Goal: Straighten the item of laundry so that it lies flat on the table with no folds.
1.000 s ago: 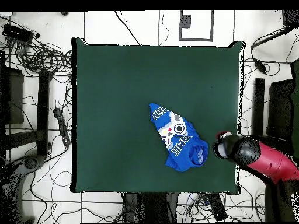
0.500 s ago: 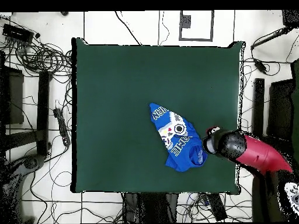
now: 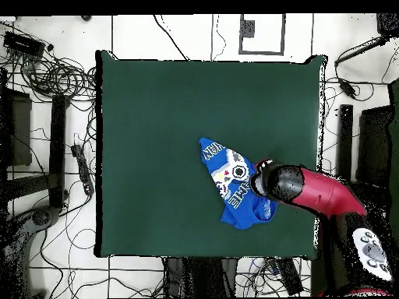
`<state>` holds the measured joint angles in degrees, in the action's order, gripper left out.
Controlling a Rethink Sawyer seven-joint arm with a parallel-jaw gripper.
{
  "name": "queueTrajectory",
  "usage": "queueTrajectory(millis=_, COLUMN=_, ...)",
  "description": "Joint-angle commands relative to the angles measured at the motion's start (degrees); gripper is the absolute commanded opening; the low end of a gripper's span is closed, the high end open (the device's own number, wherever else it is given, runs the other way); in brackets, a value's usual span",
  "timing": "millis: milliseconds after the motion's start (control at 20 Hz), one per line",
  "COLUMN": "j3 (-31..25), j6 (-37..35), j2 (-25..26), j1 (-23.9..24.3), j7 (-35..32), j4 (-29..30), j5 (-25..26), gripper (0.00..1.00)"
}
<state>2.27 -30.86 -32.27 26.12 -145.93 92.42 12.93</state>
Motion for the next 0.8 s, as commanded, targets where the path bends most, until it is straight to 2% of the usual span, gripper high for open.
queueTrajectory(millis=50, j3=0.0, j6=-2.4, j2=4.4, j1=-6.0, j7=-13.8, j4=0.5, j5=-6.9, gripper=0.0)
queueTrajectory(millis=450, j3=3.3, j6=1.4, j2=6.1, j1=-9.6, j7=-16.6, j4=2.0, j5=-13.1, gripper=0.0)
queueTrajectory(millis=800, j3=9.7, j6=2.5, j2=8.7, j1=-15.8, j7=-25.0, j4=2.7, j5=-20.8, gripper=0.0)
